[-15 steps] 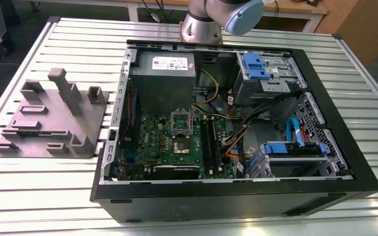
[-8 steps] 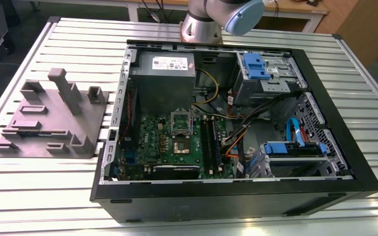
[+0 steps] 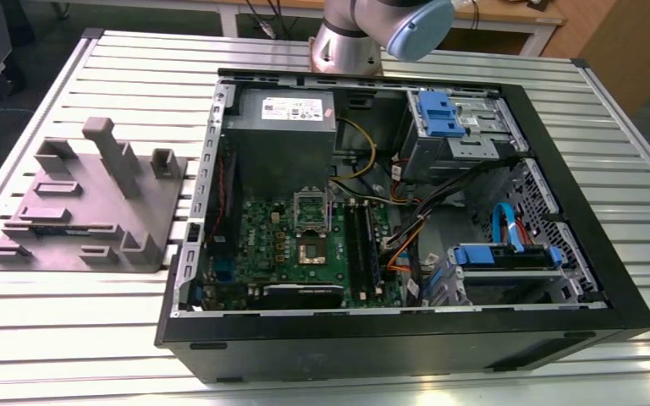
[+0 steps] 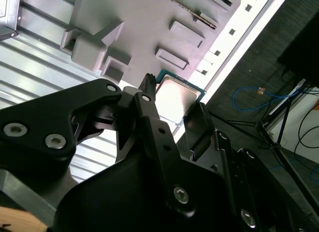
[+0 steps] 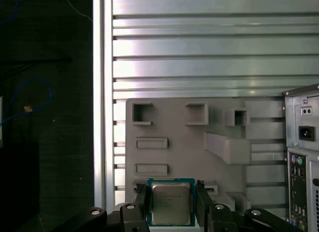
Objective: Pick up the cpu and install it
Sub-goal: 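Pick up the cpu and move it towards the insertion slot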
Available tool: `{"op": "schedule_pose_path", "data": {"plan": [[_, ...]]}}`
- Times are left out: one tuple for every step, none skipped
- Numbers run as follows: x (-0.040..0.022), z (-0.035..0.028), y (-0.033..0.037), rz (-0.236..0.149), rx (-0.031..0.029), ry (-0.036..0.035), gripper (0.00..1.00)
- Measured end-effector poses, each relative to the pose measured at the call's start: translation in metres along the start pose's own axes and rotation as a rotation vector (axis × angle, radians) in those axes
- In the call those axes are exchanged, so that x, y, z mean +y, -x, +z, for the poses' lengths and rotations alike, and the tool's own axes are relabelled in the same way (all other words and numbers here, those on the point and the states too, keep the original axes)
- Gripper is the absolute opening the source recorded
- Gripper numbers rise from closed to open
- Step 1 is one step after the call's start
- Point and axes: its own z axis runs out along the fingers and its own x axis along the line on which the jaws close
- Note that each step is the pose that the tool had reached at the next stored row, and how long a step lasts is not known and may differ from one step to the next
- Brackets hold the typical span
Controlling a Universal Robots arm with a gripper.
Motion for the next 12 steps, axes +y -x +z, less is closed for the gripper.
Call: {"op": "schedule_pose_path", "data": {"plan": [[0.0001,-0.0003,0.0002,0.0,0.0003,-0.0002,0.47],[0.0001,-0.0003,0.0017,0.0,0.0003,-0.0002,0.47],[0.0001,-0.0003,0.0018,0.0,0.0002,-0.0002,0.47],[0.0001,-0.0003,0.002,0.0,0.0002,-0.0002,0.47],[0.0001,-0.0002,0.0023,0.0,0.0002,-0.0001,0.47],[0.0001,-0.0003,0.0025,0.0,0.0002,-0.0001,0.47],[0.0001,-0.0003,0.0028,0.0,0.0003,-0.0001,0.47],[0.0001,-0.0003,0.0031,0.0,0.0003,-0.0001,0.47],[0.0001,-0.0002,0.0033,0.0,0.0002,-0.0001,0.47],[0.0001,-0.0002,0.0036,0.0,0.0001,-0.0001,0.47],[0.0002,-0.0002,0.0039,0.0,0.0002,-0.0002,0.47],[0.0002,-0.0002,0.0042,0.0,0.0002,-0.0001,0.47]]}}
